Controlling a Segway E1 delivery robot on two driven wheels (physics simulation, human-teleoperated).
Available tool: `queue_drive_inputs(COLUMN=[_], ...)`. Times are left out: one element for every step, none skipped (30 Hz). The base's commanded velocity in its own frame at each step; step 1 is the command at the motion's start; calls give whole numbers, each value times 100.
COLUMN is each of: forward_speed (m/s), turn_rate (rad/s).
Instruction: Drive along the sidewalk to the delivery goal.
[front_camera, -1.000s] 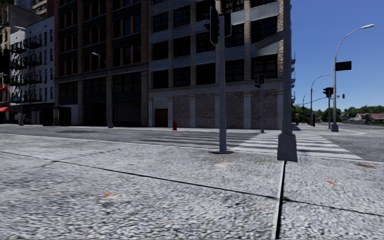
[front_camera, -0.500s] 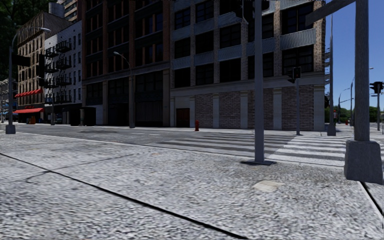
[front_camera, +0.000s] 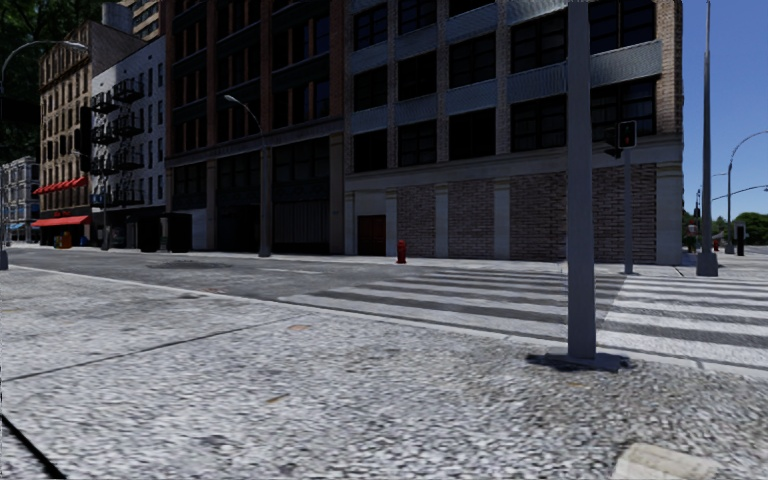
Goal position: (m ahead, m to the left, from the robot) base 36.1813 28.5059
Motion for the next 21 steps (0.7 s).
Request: queue_drive_inputs(forward_speed=[200, 200, 200, 200, 200, 200, 200, 200, 200, 200, 200, 200, 200, 200, 200, 200, 200, 200, 200, 200, 200], turn_rate=[0, 0, 0, 0, 0, 0, 0, 0, 0, 0, 0, 0, 0, 0, 0, 0, 0, 0, 0, 0, 0])
